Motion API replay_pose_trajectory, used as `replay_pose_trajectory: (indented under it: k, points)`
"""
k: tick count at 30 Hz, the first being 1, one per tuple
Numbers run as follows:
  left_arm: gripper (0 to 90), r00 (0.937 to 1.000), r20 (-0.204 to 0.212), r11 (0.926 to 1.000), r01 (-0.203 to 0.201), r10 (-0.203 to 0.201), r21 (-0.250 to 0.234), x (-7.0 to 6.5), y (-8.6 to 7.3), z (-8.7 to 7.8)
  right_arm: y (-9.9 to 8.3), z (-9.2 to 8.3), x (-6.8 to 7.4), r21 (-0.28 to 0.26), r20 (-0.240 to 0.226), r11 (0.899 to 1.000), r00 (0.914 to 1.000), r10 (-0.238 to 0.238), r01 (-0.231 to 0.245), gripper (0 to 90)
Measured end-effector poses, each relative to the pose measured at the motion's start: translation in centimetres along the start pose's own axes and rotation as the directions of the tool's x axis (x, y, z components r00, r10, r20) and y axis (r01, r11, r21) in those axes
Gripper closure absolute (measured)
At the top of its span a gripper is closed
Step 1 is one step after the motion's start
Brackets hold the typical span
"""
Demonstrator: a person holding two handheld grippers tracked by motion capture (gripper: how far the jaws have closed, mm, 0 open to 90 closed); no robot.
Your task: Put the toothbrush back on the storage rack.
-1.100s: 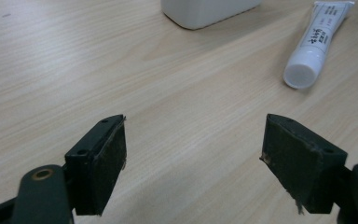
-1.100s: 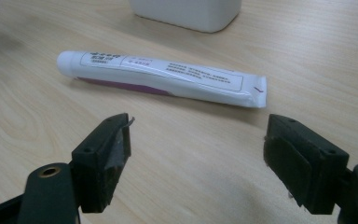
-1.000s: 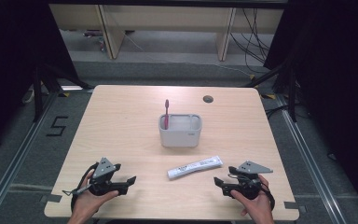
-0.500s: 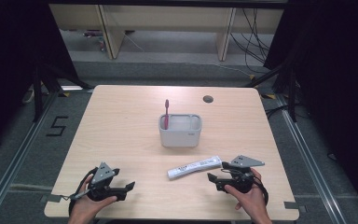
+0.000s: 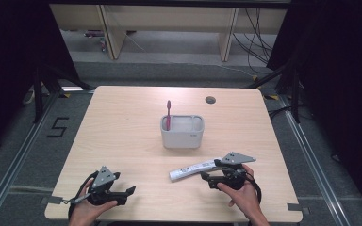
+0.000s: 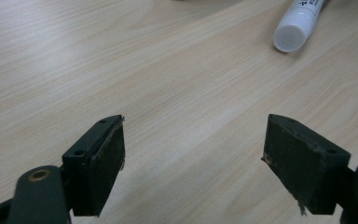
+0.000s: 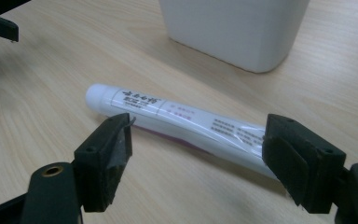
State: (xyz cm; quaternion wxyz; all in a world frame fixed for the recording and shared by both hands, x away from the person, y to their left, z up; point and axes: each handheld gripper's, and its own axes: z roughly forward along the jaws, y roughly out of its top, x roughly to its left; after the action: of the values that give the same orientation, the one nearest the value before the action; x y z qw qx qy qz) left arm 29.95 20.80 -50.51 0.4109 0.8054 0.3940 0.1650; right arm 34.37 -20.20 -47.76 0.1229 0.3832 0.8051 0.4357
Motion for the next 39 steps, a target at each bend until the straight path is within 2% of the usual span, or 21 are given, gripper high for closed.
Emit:
replay_pose_trajectory:
  k: [4,5,6,8,9,10,12,13,15,18,19,21,22,23,26,27,30,31,32,33,39]
  points:
    - [20.3,1.0000,0.000,1.0000,0.004,-0.004,-0.003,-0.2,0.0,0.1,0.3,0.4,0.4,0.002,-0.012,1.000,0.9999,0.011,-0.011,26.1]
    - [20.3,0.9999,-0.005,0.9999,-0.015,0.015,-0.001,-0.1,0.0,0.1,0.4,0.5,0.4,0.004,-0.014,1.000,0.9999,0.000,0.000,26.3]
    - [20.3,1.0000,0.001,1.0000,-0.005,0.005,-0.006,-0.2,0.0,0.1,0.5,0.6,0.6,0.011,-0.008,1.000,0.9998,0.019,-0.019,26.7]
    - [20.3,1.0000,0.005,1.0000,0.002,-0.002,-0.001,-0.3,0.0,0.0,0.8,0.9,0.5,0.007,-0.013,1.000,0.9999,-0.002,0.002,28.7]
    - [20.3,1.0000,0.005,1.0000,0.003,-0.003,-0.002,-0.3,0.0,0.1,0.8,1.1,0.7,0.002,-0.019,1.000,0.9996,0.021,-0.021,28.7]
    - [20.3,1.0000,0.005,1.0000,0.001,-0.001,0.001,-0.3,0.0,0.0,1.0,1.2,0.6,0.001,-0.011,1.000,0.9999,-0.007,0.007,29.3]
    - [20.3,0.9998,0.003,0.9998,0.019,-0.019,-0.010,-0.4,0.0,0.1,1.3,1.7,0.8,0.008,-0.029,1.000,0.9995,0.010,-0.009,32.4]
    - [20.3,0.9999,0.003,0.9998,0.015,-0.015,-0.012,-0.4,0.0,0.0,1.3,1.7,0.8,0.008,-0.029,1.000,0.9995,0.010,-0.009,32.4]
    - [20.4,0.9995,0.005,0.9989,0.031,-0.030,-0.034,-0.4,0.0,0.2,1.5,2.0,0.8,0.008,-0.043,1.000,0.9989,-0.017,0.017,36.1]
    - [20.3,0.9995,0.005,0.9991,0.030,-0.030,-0.031,-0.4,0.1,0.0,2.0,2.1,1.3,0.007,-0.050,1.000,0.9987,-0.009,0.009,43.8]
    - [20.4,0.9996,0.004,0.9992,0.027,-0.027,-0.029,-0.3,0.1,0.0,2.3,2.2,1.5,-0.004,-0.048,1.000,0.9984,-0.028,0.028,51.7]
    - [20.5,0.9995,0.006,0.9986,0.030,-0.030,-0.043,-0.3,0.1,0.1,2.5,2.1,1.6,-0.009,-0.032,0.999,0.9985,-0.044,0.043,55.2]
    - [20.5,0.9995,0.006,0.9984,0.033,-0.033,-0.045,-0.3,0.1,0.1,2.6,2.3,1.9,-0.016,-0.038,1.000,0.9990,-0.025,0.024,60.3]
    - [20.6,0.9994,0.007,0.9984,0.033,-0.033,-0.046,-0.3,0.1,0.1,2.8,2.5,2.0,-0.022,-0.034,0.998,0.9981,-0.052,0.052,66.1]
    - [20.7,0.9994,0.000,0.9987,0.036,-0.036,-0.036,-0.3,0.1,0.1,3.0,2.8,2.2,-0.010,-0.045,0.999,0.9976,-0.053,0.052,71.0]
    - [20.9,0.9998,0.002,0.9996,0.019,-0.019,-0.022,-0.2,0.1,0.1,3.2,3.2,2.8,0.001,-0.046,0.999,0.9984,-0.033,0.033,75.6]
    - [21.0,0.9998,0.006,0.9994,0.021,-0.021,-0.026,-0.2,0.1,0.3,3.4,3.6,3.0,-0.001,-0.051,0.999,0.9974,-0.052,0.052,79.4]
    - [21.1,0.9995,0.001,0.9992,0.031,-0.031,-0.026,-0.3,0.1,0.3,3.6,3.8,3.0,-0.001,-0.050,0.996,0.9952,-0.085,0.085,81.3]
    - [21.1,0.9994,0.005,0.9988,0.034,-0.034,-0.034,-0.3,0.1,0.4,3.6,4.0,3.3,0.004,-0.052,0.998,0.9963,-0.069,0.069,83.4]
    - [21.2,0.9997,0.005,0.9994,0.024,-0.023,-0.025,-0.2,0.1,0.4,3.8,4.3,3.3,0.003,-0.068,0.995,0.9927,-0.100,0.100,85.4]
    - [21.3,1.0000,0.004,0.9999,0.008,-0.008,-0.012,-0.2,0.1,0.3,4.1,5.6,4.0,0.023,-0.089,0.993,0.9891,-0.117,0.120,90.0]
